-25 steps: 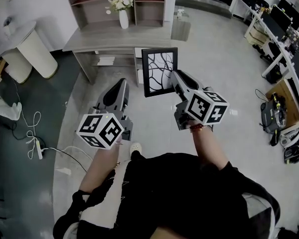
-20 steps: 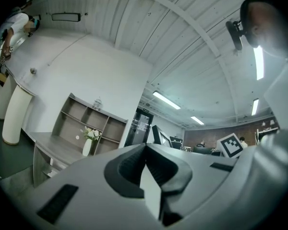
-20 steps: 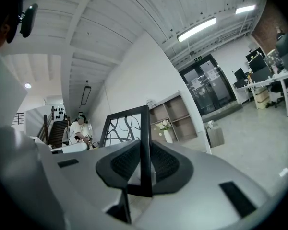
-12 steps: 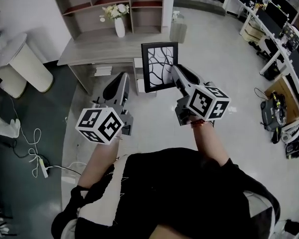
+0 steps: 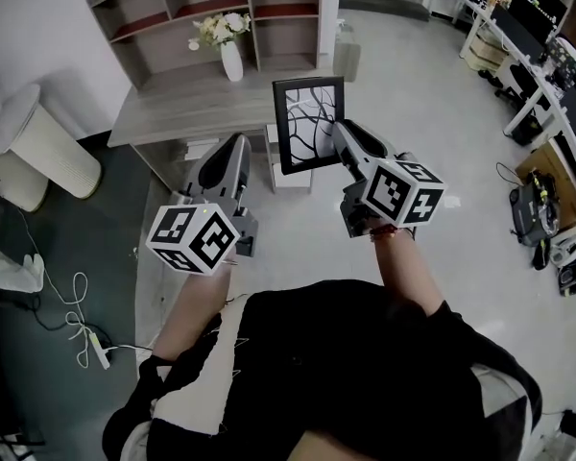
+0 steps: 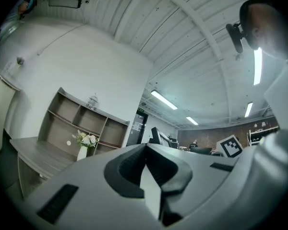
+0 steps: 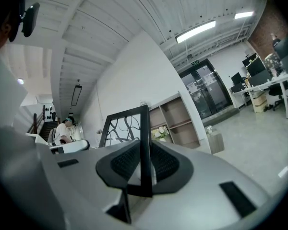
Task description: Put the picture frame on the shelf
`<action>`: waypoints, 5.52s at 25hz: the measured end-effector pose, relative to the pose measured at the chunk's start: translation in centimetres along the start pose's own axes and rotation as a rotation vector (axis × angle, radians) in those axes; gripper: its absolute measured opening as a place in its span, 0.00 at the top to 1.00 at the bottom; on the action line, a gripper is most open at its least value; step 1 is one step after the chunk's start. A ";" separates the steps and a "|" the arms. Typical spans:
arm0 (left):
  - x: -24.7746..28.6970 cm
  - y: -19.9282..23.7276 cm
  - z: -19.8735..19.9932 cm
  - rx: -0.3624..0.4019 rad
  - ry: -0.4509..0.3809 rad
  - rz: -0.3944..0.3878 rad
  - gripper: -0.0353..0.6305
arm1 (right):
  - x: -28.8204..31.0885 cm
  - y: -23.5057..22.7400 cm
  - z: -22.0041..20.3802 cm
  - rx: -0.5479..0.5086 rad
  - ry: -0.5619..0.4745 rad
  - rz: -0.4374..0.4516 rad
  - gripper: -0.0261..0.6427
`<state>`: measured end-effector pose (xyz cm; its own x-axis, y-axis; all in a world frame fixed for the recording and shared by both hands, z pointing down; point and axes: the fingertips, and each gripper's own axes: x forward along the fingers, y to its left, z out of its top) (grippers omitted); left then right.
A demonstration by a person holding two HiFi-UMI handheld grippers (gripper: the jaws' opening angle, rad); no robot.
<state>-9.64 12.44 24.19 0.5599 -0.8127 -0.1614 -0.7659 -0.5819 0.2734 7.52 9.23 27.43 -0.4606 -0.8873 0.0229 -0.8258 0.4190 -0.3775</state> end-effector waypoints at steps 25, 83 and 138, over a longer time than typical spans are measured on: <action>17.2 8.5 -5.5 -0.082 0.057 0.034 0.93 | 14.4 -13.2 0.1 0.069 0.085 -0.023 0.85; 37.7 37.7 -1.5 -0.033 0.062 0.057 0.93 | 48.3 -28.0 1.7 0.067 0.100 -0.241 0.85; 35.8 43.7 1.5 -0.019 -0.019 0.312 0.93 | 59.4 -34.9 5.2 0.011 0.216 -0.417 0.85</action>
<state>-23.56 -42.15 28.96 0.2925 -0.9525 -0.0845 -0.8936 -0.3037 0.3304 10.67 -59.14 37.16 -0.1486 -0.9186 0.3661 -0.9519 0.0326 -0.3047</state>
